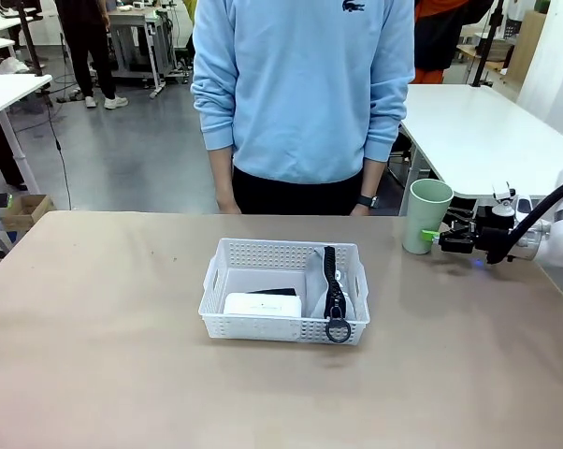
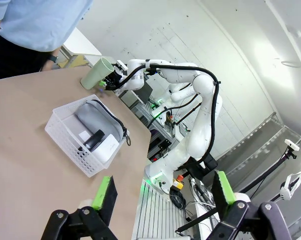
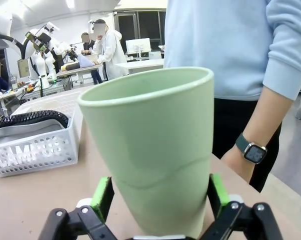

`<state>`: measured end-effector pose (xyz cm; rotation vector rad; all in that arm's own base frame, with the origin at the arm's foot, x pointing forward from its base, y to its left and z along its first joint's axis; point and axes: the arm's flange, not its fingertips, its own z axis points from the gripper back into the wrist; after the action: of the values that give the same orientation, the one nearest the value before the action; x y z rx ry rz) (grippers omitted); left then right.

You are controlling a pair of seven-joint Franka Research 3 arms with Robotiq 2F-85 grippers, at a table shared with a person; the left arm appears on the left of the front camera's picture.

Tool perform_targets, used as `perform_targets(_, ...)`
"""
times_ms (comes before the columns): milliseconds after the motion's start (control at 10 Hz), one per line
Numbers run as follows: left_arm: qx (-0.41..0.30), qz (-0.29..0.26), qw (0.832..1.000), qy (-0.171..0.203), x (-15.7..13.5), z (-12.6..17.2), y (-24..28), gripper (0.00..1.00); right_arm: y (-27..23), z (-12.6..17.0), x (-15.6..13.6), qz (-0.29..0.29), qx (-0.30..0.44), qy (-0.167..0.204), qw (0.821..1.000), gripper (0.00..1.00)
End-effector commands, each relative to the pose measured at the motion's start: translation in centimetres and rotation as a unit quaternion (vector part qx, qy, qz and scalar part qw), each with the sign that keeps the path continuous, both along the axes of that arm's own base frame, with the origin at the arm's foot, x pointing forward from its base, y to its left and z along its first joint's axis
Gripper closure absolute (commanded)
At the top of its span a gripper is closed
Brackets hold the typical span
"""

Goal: Efficiently arrange items inside the basket to fit them all.
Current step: Pick up the Reusable plastic cup and place it inside the Organizing basket.

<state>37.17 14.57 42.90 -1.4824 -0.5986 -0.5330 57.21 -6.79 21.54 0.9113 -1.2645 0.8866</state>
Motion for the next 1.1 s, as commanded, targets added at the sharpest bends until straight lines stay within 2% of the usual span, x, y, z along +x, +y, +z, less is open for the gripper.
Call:
perform_targets(0, -0.002, -0.001, 1.000, -0.004, -0.3, 0.1, -0.2, 0.00, 0.4, 0.3, 1.2, -0.009, 0.004, 0.007, 1.000, 0.00)
perform_targets(300, -0.002, -0.001, 1.000, -0.004, -0.3, 0.1, -0.2, 0.00, 0.4, 0.9, 2.2, -0.015, 0.005, 0.006, 1.000, 0.00)
perform_targets(900, -0.002, -0.001, 1.000, -0.004, -0.3, 0.1, -0.2, 0.00, 1.3, 2.9, 2.2, 0.023, 0.029, 0.012, 0.999, 0.00)
perform_targets(1000, -0.002, -0.001, 1.000, -0.004, -0.3, 0.1, -0.2, 0.00, 1.3, 3.0, 2.2, 0.030, 0.026, 0.020, 0.999, 0.60)
